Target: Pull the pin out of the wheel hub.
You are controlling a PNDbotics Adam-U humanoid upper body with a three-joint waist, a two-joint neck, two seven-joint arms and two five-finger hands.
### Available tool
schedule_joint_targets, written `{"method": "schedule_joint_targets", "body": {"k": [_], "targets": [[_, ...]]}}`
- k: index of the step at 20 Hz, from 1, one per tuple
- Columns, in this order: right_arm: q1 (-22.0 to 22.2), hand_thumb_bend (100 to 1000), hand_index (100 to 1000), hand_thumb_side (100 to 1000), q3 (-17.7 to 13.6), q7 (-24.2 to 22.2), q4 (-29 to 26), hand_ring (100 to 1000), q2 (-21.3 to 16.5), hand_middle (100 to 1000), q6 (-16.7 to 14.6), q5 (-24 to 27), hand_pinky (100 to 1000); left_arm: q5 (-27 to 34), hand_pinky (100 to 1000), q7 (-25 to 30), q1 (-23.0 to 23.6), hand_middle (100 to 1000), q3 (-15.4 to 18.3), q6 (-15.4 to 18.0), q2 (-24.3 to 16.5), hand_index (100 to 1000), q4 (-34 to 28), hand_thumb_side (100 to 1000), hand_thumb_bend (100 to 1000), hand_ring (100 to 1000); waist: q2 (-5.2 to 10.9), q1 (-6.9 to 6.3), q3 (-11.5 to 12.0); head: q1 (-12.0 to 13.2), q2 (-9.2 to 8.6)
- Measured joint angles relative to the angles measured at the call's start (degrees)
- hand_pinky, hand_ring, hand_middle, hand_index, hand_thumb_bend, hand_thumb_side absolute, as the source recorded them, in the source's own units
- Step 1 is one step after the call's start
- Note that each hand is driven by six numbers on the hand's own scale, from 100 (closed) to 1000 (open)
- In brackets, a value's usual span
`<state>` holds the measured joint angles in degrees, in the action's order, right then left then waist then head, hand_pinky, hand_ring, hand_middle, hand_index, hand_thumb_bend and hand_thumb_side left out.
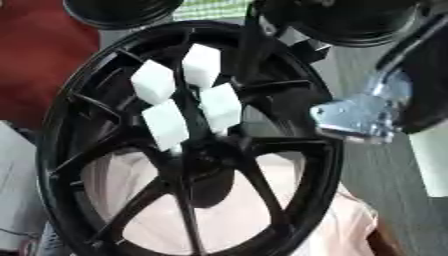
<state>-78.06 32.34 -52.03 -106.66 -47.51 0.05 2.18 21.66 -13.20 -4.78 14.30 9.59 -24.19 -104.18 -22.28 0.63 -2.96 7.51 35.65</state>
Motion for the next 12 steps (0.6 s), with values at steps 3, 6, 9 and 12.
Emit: {"method": "schedule_joint_targets", "body": {"k": [3,6,9,12], "targets": [[-0.9,100,811,589,0.1,0.0,2.7,823,1.8,771,-1.2,-2.1,849,0.0,784,0.0,-0.1,792,0.0,0.0,0.0,846,0.0,877,175,789,-0.29,0.0,0.3,-0.2,-0.01],[-1.4,100,812,570,-0.2,0.0,5.2,826,3.0,773,-3.0,-4.2,848,0.0,783,0.0,-0.1,791,0.0,0.0,0.0,846,0.0,878,175,790,-0.81,0.02,0.7,-0.5,-0.02],[-1.8,100,816,550,-0.9,0.1,7.6,828,4.0,777,-4.8,-5.9,850,0.0,784,0.0,-0.3,791,-0.2,0.0,0.1,846,0.0,880,175,790,-1.28,0.21,1.2,-0.8,-0.09],[-2.4,100,821,542,-1.3,0.4,9.7,832,5.0,781,-6.5,-7.1,851,0.0,784,0.1,-0.3,791,-0.3,-0.1,0.4,846,0.0,882,176,790,-1.9,0.55,2.1,-1.4,-0.6]]}}
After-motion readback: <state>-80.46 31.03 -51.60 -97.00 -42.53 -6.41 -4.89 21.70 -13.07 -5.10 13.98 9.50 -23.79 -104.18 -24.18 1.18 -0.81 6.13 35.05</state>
